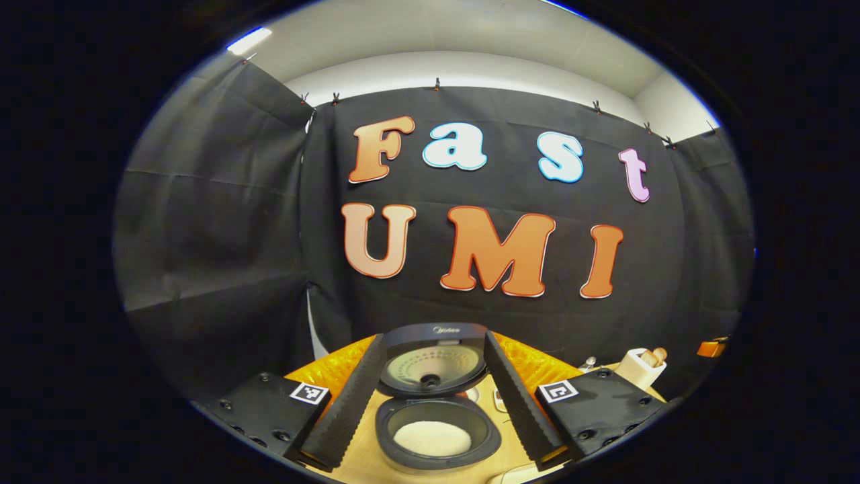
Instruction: Close the left gripper, press the button to open the rice cooker; take a wooden spoon from the chopstick holder with the right hand, scoop a spoonful of rice and pour it into the rice cooker, then put the wooden spoon back into the chopstick holder.
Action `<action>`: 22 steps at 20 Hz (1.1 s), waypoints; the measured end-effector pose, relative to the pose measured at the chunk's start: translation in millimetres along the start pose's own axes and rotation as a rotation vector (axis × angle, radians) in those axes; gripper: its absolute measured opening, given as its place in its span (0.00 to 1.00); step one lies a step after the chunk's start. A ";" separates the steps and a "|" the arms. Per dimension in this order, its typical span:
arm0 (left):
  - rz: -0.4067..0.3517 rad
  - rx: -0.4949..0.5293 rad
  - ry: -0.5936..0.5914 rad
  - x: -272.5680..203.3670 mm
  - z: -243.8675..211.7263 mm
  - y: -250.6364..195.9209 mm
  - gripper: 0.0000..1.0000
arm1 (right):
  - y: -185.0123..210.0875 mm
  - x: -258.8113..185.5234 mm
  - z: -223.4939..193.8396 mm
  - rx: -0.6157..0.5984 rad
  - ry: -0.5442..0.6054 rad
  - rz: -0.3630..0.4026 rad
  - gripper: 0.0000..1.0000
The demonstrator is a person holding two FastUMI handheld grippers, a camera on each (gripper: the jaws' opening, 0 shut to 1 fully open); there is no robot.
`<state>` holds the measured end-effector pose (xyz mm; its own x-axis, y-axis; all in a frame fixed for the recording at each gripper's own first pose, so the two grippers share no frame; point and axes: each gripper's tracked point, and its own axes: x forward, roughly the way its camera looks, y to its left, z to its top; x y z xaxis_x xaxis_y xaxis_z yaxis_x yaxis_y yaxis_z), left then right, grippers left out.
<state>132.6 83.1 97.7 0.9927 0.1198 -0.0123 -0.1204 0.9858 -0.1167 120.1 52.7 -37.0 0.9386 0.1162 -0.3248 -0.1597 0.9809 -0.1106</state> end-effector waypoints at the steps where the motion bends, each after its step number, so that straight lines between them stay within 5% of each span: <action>1: -0.005 0.000 -0.001 13.1 7.6 -5.3 1.00 | 2.8 -4.3 5.4 0.000 -0.013 0.004 0.95; 5: -0.011 0.044 0.019 69.3 23.5 -19.4 0.94 | 5.6 -10.1 22.8 0.008 -0.058 0.001 0.95; 14: 0.052 0.065 0.234 178.6 -38.8 -4.2 0.94 | 6.7 -15.3 37.1 -0.044 -0.090 -0.020 0.95; 22: 0.061 0.051 0.302 188.8 -76.6 3.8 1.00 | 14.7 -19.0 34.3 0.006 -0.080 0.002 0.95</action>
<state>319.7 100.5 18.8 0.9386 0.1459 -0.3127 -0.1717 0.9835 -0.0564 110.4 70.2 -0.3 0.9597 0.1295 -0.2493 -0.1597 0.9816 -0.1048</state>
